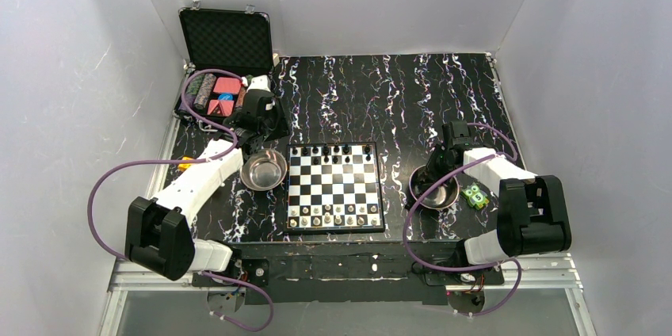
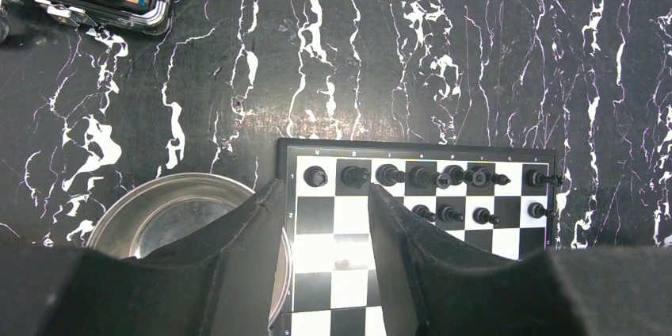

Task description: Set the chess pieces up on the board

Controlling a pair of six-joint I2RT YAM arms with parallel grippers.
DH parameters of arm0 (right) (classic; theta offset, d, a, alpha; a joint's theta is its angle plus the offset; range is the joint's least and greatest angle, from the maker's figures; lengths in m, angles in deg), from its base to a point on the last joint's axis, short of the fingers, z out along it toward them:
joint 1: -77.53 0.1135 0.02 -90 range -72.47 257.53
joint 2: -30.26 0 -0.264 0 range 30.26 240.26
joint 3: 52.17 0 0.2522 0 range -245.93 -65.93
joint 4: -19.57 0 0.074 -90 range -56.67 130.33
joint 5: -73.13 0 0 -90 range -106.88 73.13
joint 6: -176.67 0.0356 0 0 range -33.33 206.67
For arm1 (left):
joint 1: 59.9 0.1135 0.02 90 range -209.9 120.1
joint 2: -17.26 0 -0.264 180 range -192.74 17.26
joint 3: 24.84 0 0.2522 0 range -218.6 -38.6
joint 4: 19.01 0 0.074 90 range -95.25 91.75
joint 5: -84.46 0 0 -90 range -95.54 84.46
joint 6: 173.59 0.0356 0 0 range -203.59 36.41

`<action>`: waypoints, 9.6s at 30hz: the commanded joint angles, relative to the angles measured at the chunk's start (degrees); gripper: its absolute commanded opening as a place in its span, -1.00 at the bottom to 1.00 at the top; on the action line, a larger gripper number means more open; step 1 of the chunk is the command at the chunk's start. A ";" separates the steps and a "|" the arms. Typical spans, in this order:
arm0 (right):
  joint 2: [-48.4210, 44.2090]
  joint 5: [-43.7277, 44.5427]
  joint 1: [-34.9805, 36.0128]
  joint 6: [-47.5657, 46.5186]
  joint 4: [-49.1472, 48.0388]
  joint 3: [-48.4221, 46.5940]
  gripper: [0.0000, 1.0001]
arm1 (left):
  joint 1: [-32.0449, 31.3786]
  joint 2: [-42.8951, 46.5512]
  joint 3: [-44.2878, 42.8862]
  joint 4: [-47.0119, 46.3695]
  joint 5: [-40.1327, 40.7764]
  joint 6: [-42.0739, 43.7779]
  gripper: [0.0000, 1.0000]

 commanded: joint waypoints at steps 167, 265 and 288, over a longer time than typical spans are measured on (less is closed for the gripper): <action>-38.10 -41.45 0.69 65.18 -27.29 -3.44 -0.97 | -36.35 -0.68 6.22 -71.08 -31.08 55.12 -0.49; -28.82 -31.01 -3.24 30.38 -4.96 -10.42 0.10 | -33.23 17.27 13.94 -36.17 11.08 32.35 -1.00; -28.47 -33.70 -4.02 28.55 -4.20 -4.70 0.03 | -10.49 6.21 8.60 -0.78 -6.59 1.78 -1.00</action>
